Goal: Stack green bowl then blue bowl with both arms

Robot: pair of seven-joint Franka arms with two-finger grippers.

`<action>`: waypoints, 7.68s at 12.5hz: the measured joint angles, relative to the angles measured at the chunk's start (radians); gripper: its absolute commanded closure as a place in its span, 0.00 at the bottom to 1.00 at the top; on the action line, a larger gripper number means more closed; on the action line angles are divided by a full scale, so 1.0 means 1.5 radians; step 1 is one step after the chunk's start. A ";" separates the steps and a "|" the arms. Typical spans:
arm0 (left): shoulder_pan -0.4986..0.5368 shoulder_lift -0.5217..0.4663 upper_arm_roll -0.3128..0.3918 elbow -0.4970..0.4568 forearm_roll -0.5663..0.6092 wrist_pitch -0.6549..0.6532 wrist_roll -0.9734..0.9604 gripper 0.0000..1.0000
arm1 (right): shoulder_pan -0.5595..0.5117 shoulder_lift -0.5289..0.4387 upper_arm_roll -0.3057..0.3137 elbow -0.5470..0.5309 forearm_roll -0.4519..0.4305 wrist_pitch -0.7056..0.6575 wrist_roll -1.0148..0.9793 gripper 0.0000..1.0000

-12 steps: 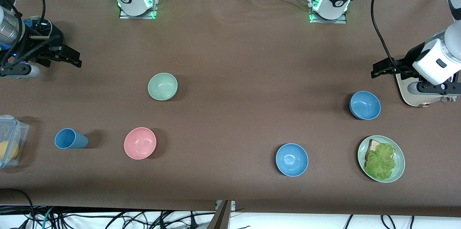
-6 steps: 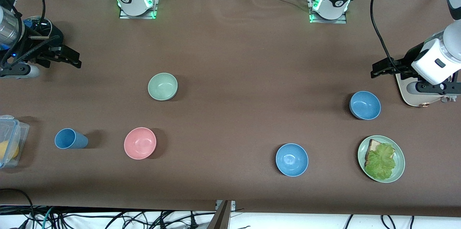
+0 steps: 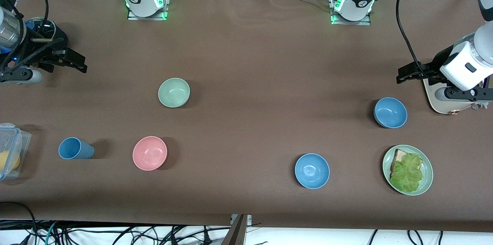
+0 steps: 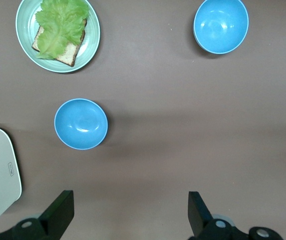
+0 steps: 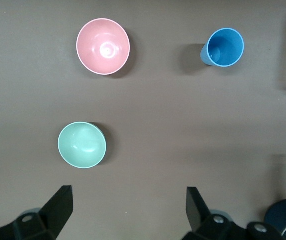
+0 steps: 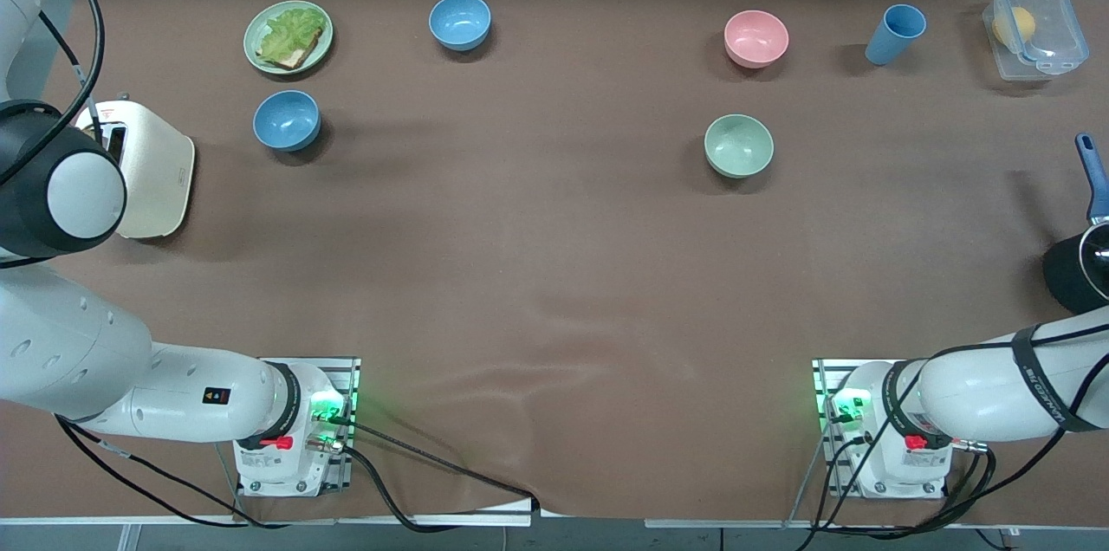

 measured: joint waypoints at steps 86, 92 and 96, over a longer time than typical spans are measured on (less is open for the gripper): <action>-0.002 0.018 -0.006 0.002 0.000 0.001 0.001 0.00 | 0.355 0.335 0.034 -0.080 0.003 0.530 0.581 0.01; 0.009 0.047 -0.002 -0.060 0.000 0.012 0.072 0.00 | 0.198 0.177 0.000 -0.080 0.032 0.320 0.275 0.01; 0.090 0.057 0.003 -0.160 -0.016 0.161 0.224 0.00 | 0.138 0.114 -0.042 -0.082 0.039 0.219 0.144 0.01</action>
